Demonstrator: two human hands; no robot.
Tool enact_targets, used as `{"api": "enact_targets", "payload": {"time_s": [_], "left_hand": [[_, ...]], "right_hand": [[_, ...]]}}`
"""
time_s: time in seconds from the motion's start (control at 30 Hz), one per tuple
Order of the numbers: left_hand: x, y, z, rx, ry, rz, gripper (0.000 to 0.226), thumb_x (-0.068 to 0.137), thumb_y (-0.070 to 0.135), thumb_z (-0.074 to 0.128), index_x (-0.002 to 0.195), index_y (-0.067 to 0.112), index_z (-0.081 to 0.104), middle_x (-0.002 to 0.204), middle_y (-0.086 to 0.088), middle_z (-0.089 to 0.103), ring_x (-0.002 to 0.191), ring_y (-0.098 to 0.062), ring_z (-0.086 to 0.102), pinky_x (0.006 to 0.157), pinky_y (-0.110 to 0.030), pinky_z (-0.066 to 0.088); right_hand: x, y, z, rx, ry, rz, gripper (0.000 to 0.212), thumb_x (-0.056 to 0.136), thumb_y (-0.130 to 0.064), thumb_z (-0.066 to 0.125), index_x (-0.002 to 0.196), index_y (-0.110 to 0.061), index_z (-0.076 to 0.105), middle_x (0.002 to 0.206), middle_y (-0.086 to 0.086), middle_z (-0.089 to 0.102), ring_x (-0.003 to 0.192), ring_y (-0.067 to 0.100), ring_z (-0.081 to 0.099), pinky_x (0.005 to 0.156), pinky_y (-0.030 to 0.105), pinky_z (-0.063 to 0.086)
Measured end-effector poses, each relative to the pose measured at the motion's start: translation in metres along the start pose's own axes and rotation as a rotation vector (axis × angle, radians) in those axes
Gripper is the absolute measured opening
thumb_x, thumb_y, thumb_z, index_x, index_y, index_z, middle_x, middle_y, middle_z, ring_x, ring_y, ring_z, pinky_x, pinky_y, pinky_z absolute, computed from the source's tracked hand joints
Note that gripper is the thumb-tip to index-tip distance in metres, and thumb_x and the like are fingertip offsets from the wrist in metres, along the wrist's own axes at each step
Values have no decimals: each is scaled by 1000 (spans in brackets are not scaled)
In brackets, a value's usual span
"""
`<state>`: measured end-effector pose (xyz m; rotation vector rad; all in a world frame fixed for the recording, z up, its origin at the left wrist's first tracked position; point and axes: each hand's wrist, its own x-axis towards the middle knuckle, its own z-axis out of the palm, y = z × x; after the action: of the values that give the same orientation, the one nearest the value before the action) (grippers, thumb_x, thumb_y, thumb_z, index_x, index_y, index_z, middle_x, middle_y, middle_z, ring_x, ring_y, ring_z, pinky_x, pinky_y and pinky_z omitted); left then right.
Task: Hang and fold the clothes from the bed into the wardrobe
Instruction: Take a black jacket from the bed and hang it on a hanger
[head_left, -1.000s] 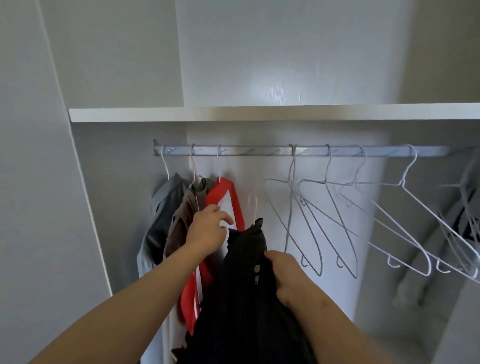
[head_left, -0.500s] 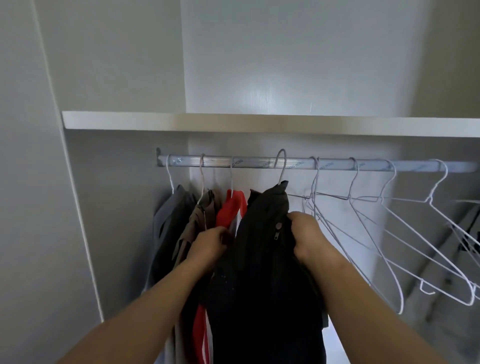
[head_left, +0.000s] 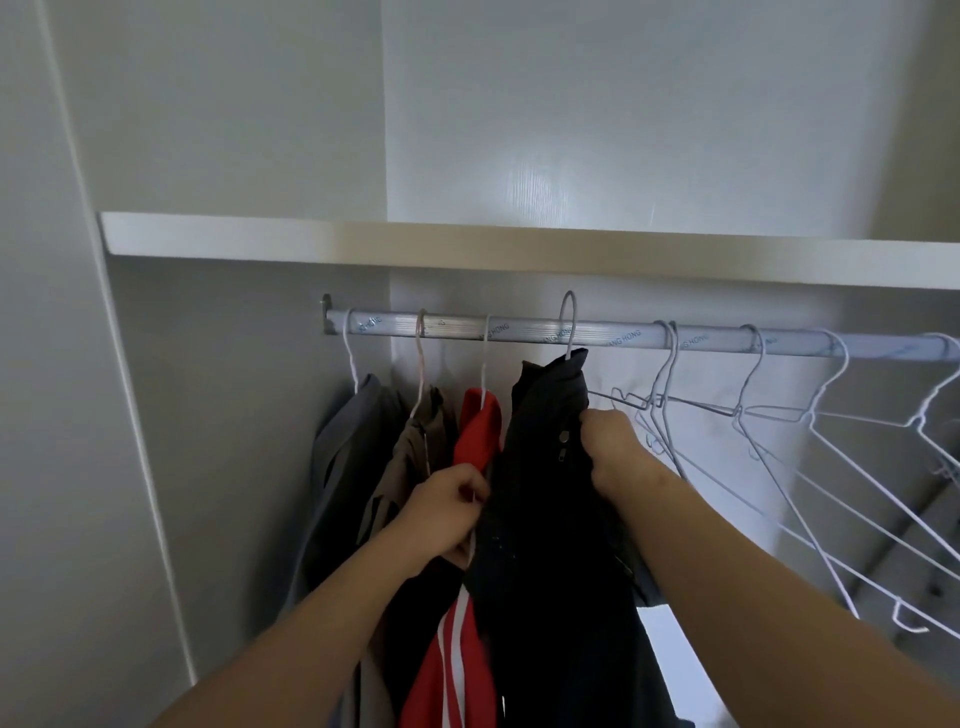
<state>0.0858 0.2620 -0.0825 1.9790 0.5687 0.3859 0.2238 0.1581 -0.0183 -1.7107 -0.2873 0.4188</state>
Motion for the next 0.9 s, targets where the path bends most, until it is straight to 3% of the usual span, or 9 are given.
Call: {"api": "enact_targets", "payload": {"time_s": [0.1, 0.2, 0.33, 0.43, 0.53, 0.63, 0.77, 0.9], "left_hand": [[1, 1, 5, -47, -17, -1, 14, 91, 6, 50, 82, 17, 55, 73, -10, 61, 49, -14, 61, 44, -23, 49], [2, -1, 7, -88, -8, -1, 13, 90, 9, 53, 79, 16, 54, 70, -8, 61, 46, -12, 61, 43, -23, 49], [2, -5, 11, -122, 13, 10, 15, 92, 12, 53, 79, 18, 54, 68, -6, 60, 45, -8, 61, 43, -21, 48], [-1, -10, 16, -127, 58, 29, 16, 94, 15, 51, 79, 21, 55, 69, -4, 61, 48, -6, 62, 45, -21, 49], [-3, -12, 18, -124, 94, 53, 17, 94, 16, 52, 80, 25, 56, 70, -2, 60, 49, -2, 61, 45, -19, 48], [-6, -16, 23, -146, 117, 44, 17, 94, 16, 52, 84, 29, 57, 70, 0, 58, 56, -6, 62, 47, -19, 49], [-10, -24, 31, -137, 181, 46, 19, 93, 16, 53, 86, 32, 59, 69, 1, 53, 62, -10, 56, 52, -23, 51], [-21, -32, 42, -117, 323, 133, 19, 91, 14, 57, 88, 33, 59, 69, 1, 54, 62, -7, 53, 54, -12, 46]], "right_hand": [[9, 14, 1, -131, -44, 15, 37, 94, 10, 27, 62, -5, 40, 63, 9, 39, 53, 19, 35, 37, 19, 32], [16, 22, 6, -101, 6, 12, 33, 95, 4, 32, 63, -7, 38, 63, 7, 39, 53, 16, 36, 37, 19, 31], [18, 38, 18, -101, 113, -109, 29, 94, -8, 36, 65, -11, 37, 65, 5, 42, 58, 19, 41, 52, 26, 31], [11, 58, 25, -185, 130, -242, 12, 94, -20, 43, 91, -10, 48, 84, 5, 53, 77, 22, 53, 65, 28, 37], [1, 72, 27, -272, 102, -286, 35, 94, -26, 50, 123, -8, 44, 114, 10, 55, 99, 25, 55, 76, 32, 41], [-8, 85, 27, -327, 82, -297, 38, 94, -24, 50, 127, -9, 42, 120, 12, 54, 104, 27, 55, 77, 33, 42], [-25, 99, 22, -346, 48, -290, 42, 94, -24, 48, 133, -12, 39, 123, 11, 55, 109, 29, 55, 92, 45, 47], [-37, 113, 17, -378, -11, -285, 48, 96, -26, 44, 141, -16, 32, 130, 9, 52, 117, 29, 52, 100, 48, 41]]}}
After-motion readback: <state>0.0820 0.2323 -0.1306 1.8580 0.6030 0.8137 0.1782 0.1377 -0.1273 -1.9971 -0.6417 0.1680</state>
